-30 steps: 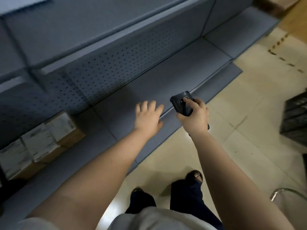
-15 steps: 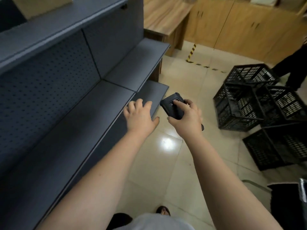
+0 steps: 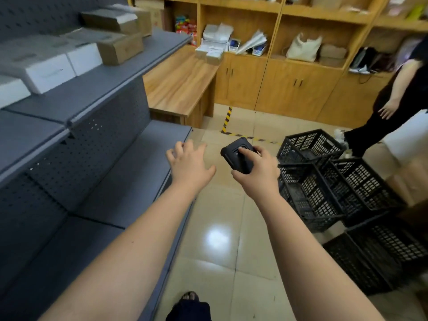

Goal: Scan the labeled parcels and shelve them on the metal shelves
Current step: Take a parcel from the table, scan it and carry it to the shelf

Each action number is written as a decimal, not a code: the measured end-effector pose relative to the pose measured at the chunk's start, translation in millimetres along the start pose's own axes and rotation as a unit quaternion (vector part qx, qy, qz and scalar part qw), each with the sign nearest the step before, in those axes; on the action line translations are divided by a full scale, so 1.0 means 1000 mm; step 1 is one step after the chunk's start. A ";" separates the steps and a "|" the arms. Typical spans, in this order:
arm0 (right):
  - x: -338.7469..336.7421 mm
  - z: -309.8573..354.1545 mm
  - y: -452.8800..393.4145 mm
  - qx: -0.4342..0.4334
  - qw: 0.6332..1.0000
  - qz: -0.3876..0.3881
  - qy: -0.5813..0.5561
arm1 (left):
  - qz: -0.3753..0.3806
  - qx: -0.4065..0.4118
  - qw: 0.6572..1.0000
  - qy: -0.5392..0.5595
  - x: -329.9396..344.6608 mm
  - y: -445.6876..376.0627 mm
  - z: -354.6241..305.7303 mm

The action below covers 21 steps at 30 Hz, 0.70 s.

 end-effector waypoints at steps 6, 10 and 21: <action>0.024 -0.019 -0.137 0.044 0.998 -0.026 0.032 | 0.041 0.046 0.998 0.019 0.070 -0.139 -0.038; 0.041 -0.048 -0.222 0.059 0.997 -0.030 0.038 | 0.062 0.062 0.996 0.019 0.114 -0.217 -0.067; 0.103 -0.121 -0.508 0.008 1.000 0.003 0.018 | 0.027 0.022 0.999 -0.006 0.221 -0.467 -0.155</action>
Point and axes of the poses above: each hand's wrist, its own y-axis away from the middle knuckle, its own x-axis out of the palm, z = x × y, the point moved 7 cm from there along -y, towards the middle knuckle, and after that the axes turned 8 degrees about -z, right-handed, at the moved point
